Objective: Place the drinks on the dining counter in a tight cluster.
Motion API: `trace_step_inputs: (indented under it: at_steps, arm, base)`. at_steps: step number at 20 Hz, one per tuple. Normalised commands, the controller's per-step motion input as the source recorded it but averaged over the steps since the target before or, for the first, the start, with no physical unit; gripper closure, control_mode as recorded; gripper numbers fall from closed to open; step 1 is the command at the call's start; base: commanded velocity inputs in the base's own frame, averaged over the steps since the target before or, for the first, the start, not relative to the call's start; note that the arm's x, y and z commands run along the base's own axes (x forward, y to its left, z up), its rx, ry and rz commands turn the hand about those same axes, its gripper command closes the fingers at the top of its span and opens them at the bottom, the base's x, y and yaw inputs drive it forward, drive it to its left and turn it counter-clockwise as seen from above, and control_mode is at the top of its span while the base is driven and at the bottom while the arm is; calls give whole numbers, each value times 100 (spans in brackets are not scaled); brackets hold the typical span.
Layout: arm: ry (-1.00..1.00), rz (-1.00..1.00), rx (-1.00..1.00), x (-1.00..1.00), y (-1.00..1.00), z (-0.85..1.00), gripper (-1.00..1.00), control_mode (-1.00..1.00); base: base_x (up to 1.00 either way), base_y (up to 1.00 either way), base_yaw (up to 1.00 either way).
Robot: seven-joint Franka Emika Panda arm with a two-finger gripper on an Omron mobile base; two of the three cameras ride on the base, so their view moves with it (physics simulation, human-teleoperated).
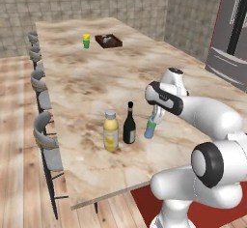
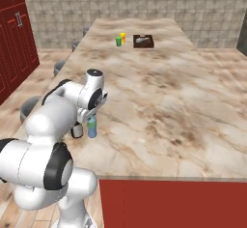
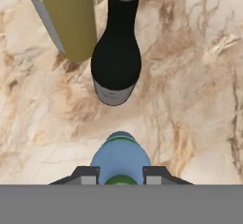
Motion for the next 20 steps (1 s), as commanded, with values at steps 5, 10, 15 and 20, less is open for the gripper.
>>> trace_step_inputs:
  at_steps: [5, 10, 15, 20]
  arm:
    - [0, 5, 0, 36, 0, 0, 100, -100]
    - [3, 8, 0, 33, 0, -5, 100, -100]
    - [9, 9, -2, 16, 0, -11, 100, -100]
    - [0, 6, 0, 1, 1, -7, 100, -100]
  base:
    - [0, 0, 0]
    - [0, 0, 0]
    - [0, 0, 0]
    - [0, 0, 0]
